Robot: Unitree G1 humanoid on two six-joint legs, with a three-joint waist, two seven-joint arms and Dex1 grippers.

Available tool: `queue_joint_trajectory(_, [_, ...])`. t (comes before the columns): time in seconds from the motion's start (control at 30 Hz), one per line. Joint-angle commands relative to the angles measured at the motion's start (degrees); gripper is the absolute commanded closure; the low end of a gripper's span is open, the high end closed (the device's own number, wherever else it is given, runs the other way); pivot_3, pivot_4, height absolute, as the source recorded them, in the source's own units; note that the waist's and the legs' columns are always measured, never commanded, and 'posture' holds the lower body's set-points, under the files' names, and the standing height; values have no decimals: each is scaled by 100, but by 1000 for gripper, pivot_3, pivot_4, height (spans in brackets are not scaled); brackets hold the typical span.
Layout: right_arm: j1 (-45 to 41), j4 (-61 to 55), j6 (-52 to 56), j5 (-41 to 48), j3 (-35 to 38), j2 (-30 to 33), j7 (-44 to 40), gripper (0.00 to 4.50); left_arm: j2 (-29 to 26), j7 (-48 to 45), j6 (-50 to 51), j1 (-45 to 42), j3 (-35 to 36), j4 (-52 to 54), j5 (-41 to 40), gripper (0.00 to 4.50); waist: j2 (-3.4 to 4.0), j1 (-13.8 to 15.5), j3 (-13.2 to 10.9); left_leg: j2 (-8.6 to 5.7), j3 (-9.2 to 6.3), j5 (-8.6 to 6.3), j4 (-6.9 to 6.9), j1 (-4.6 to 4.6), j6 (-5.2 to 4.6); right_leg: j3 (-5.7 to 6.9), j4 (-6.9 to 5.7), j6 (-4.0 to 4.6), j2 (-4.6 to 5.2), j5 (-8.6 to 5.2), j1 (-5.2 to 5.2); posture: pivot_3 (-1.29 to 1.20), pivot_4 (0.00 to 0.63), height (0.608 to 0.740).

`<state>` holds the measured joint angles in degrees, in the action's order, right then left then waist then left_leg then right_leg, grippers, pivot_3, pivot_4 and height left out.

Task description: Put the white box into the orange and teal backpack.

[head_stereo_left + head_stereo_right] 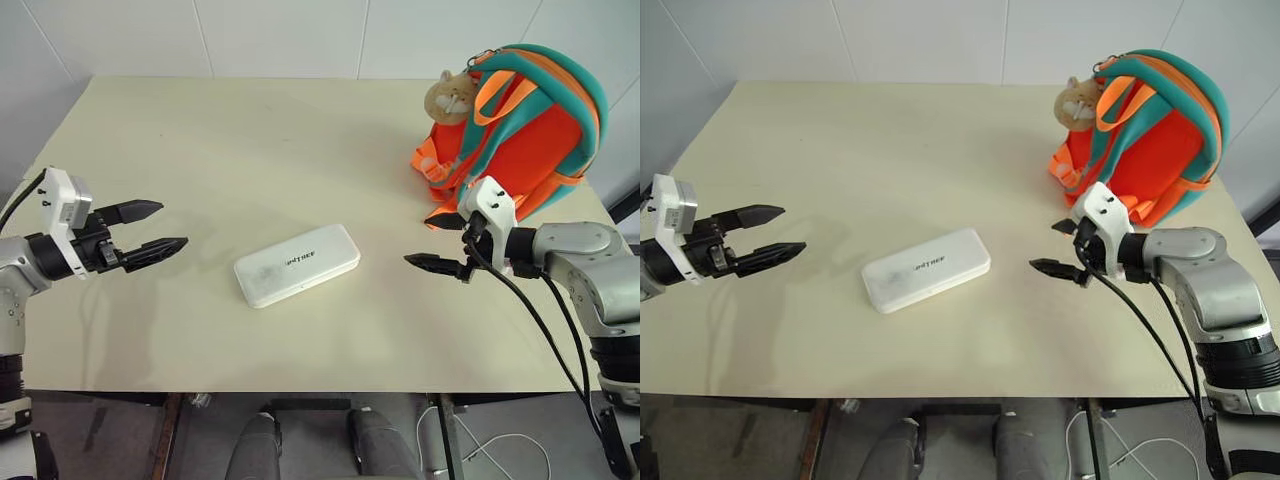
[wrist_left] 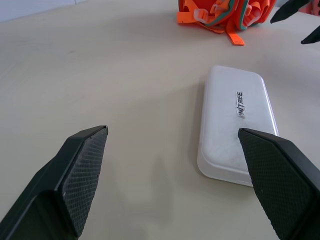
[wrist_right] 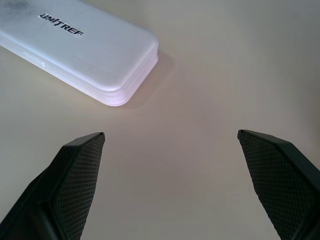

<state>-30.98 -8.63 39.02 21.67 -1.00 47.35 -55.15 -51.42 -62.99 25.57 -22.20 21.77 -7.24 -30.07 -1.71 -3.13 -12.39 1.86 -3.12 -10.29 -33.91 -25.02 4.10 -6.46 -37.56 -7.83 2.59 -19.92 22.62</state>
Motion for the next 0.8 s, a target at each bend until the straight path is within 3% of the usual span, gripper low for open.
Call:
queue_joint_trajectory(0.03, [-34,-95,-12,23,170,46,53,0,82,179,39,-53,81,274,-160,33,0,-3,0,0,0,0,-3,-1,0,0,-1,0,0,0,0,0,150,740])
queue_joint_trajectory(0.27, [-524,260,-108,-123,-37,-319,271,0,176,306,130,165,-20,565,-120,33,-1,-31,1,0,5,0,-9,12,0,-7,-16,-1,-1,1,-4,0,150,740])
queue_joint_trajectory(0.3, [-507,226,-67,-93,-52,-332,231,180,132,264,161,218,-108,600,-64,216,-1,-22,1,1,5,0,-9,14,0,-7,-17,-1,-2,1,-4,0,150,740])
queue_joint_trajectory(0.4, [-410,32,59,30,-41,-364,154,966,127,324,529,502,-47,914,-240,947,-1,-10,1,1,5,0,-7,12,0,-7,-12,0,-1,0,-5,0,150,740])
queue_joint_trajectory(0.53, [-538,75,39,87,-79,-517,156,2415,111,548,855,679,-30,1063,-239,2277,-2,-8,1,1,2,-1,-7,7,-1,-3,-10,0,0,0,-4,0,150,740])
queue_joint_trajectory(0.73, [-836,954,-587,-725,-554,-943,646,4475,-32,677,1855,801,-395,1297,-348,4210,-3,-28,1,0,9,-1,-7,30,-1,-10,-12,1,0,1,-19,0,150,740])
queue_joint_trajectory(0.8, [-797,1105,-714,-976,-684,-1109,874,4500,-116,600,2266,814,-615,1290,-404,4467,-3,-24,1,1,9,-1,-6,32,-1,-10,-14,3,-2,0,-17,0,150,740])
